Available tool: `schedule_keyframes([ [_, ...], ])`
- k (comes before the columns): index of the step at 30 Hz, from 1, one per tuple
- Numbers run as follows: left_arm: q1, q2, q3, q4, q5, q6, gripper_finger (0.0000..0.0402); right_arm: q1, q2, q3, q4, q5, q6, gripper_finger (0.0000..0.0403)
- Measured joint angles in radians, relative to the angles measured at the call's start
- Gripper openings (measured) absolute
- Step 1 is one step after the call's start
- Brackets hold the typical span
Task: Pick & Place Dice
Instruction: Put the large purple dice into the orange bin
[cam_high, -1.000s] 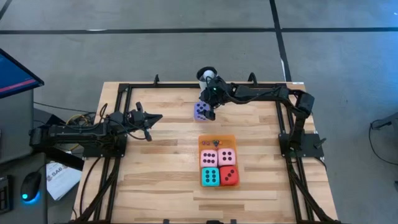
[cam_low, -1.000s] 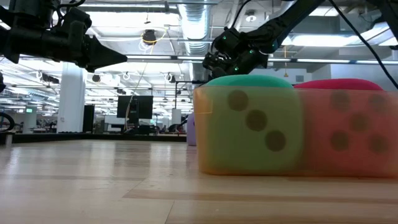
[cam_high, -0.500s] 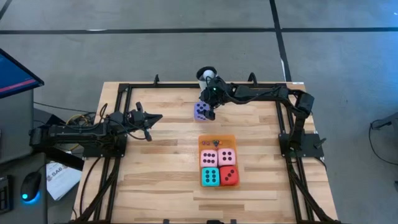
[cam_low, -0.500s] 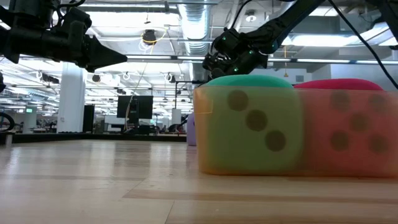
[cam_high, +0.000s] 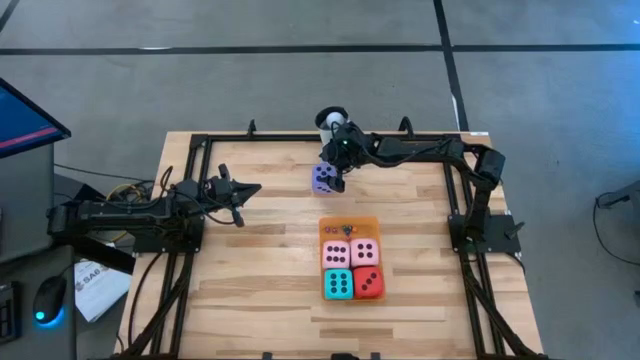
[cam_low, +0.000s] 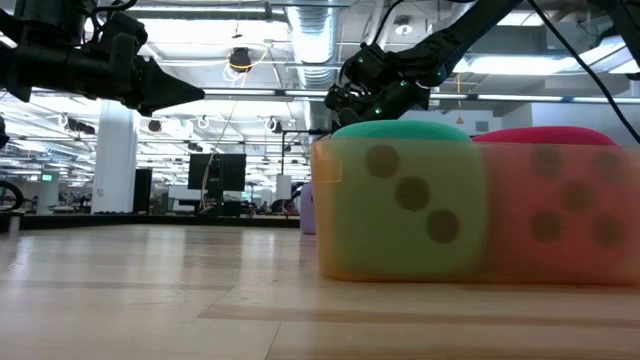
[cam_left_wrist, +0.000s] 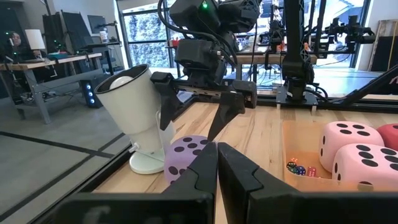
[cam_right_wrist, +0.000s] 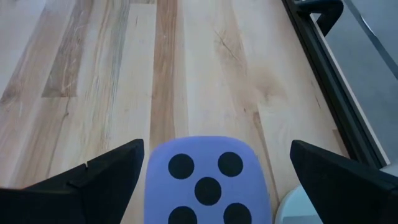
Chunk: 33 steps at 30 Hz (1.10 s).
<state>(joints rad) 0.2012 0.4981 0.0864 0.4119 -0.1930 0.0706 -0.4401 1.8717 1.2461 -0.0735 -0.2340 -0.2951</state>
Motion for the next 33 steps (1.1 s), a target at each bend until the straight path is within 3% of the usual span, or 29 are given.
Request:
schedule_keyframes([
  [33, 0.0, 0.0, 0.0, 0.0, 0.0, 0.003, 0.0001, -0.003, 0.0, 0.027, -0.031, 0.003, 0.0, 0.04],
])
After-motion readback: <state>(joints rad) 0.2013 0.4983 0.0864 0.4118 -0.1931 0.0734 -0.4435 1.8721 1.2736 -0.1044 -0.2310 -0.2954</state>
